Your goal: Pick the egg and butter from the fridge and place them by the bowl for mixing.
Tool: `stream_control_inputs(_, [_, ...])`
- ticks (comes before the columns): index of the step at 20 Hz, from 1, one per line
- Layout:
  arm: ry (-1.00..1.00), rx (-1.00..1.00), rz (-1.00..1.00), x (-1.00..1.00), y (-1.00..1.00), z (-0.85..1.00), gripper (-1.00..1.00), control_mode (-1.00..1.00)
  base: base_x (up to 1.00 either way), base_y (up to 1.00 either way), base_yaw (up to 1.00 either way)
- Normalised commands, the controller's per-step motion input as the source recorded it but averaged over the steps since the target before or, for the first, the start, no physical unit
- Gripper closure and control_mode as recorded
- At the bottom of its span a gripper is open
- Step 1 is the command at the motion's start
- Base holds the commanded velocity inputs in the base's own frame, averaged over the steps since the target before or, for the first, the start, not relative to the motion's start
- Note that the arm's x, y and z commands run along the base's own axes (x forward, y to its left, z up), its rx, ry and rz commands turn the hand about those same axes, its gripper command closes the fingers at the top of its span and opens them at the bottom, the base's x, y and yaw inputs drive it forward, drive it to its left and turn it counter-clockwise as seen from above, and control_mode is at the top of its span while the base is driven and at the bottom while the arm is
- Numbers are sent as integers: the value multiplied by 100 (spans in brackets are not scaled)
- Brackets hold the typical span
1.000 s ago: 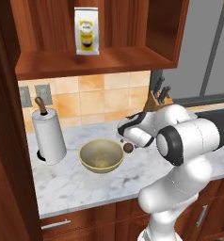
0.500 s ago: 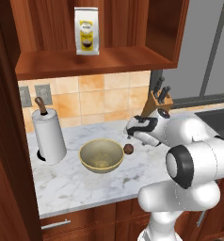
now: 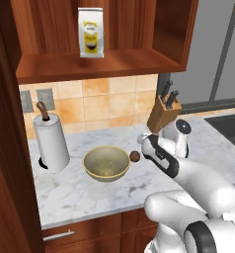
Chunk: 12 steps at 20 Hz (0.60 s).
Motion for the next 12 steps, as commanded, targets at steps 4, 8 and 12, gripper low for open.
stream_control_inputs(4, [-5, -22, 0, -56, -5, 39, -100, -100, 0, 0, 0])
stream_control_inputs(8, [0, -18, 0, -59, -12, 36, -100, -100, 0, 0, 0])
stream_control_inputs(12, [-3, -8, 0, -60, -6, 18, -100, -100, 0, 0, 0])
